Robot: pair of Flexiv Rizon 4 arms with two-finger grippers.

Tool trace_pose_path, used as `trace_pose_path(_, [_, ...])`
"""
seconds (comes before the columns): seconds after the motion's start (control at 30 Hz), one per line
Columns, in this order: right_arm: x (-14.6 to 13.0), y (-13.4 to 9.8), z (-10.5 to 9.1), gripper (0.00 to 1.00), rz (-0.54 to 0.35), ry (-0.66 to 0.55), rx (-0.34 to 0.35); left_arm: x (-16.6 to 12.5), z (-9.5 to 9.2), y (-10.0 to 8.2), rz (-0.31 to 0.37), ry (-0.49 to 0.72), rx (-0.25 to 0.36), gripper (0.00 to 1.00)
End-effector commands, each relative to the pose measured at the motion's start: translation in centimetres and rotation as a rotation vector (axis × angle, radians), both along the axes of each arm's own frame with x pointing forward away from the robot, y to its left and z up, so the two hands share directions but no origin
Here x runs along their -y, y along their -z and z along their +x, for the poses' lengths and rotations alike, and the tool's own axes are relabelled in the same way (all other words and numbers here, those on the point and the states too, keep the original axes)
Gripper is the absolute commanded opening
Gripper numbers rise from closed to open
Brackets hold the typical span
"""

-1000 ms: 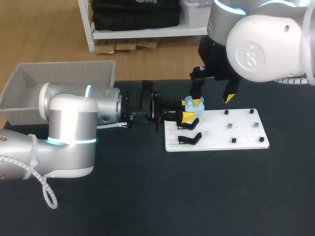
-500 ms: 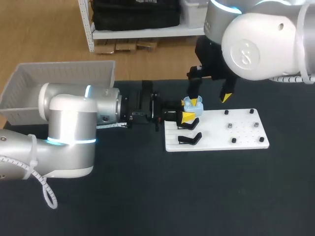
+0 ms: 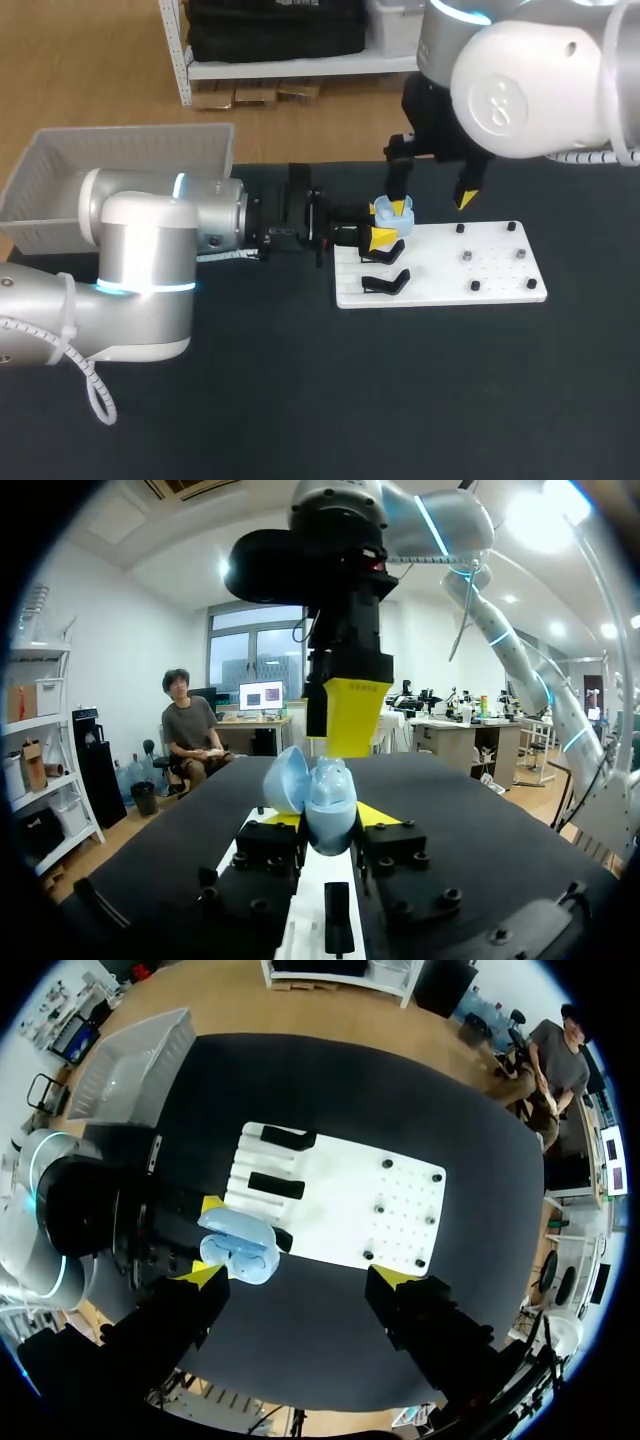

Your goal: Pick up each earbud case from the left stands, insert the matching earbuds, close the lid, and place the case in the box.

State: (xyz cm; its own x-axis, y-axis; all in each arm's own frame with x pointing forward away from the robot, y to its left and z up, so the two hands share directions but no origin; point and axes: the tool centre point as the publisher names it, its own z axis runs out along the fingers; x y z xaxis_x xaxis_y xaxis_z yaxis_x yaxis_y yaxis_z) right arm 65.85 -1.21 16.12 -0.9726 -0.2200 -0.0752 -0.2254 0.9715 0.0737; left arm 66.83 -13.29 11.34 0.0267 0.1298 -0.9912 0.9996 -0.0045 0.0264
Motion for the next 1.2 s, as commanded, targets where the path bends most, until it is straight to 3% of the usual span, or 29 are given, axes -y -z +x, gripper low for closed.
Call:
trace_pose_path(0.03, [0.1,-0.1,-0.6,0.91,0.002,0.003,0.006,0.1,0.0,0.1,-0.003,-0.004,0.002,0.0])
trace_pose_path(0.3, [0.1,-0.7,-0.6,0.91,0.014,-0.001,0.019,0.1,0.0,0.1,-0.003,-0.004,0.002,0.0])
trace_pose_path(0.4, [-0.1,-1.1,-0.2,0.98,0.019,-0.005,0.024,0.1,0.0,0.1,-0.003,-0.004,0.002,0.0])
trace_pose_path(0.7, [-0.2,-2.0,3.1,1.0,0.015,0.004,0.041,0.1,0.0,0.1,-0.003,-0.004,0.002,0.0])
trace_pose_path(1.0, [0.4,-1.2,6.2,1.0,0.001,0.039,0.01,0.1,0.0,0.1,-0.003,-0.004,0.002,0.0])
trace_pose_path(1.2, [0.5,0.2,7.1,1.0,0.003,0.055,-0.03,0.1,0.0,0.1,-0.003,-0.004,0.002,0.0])
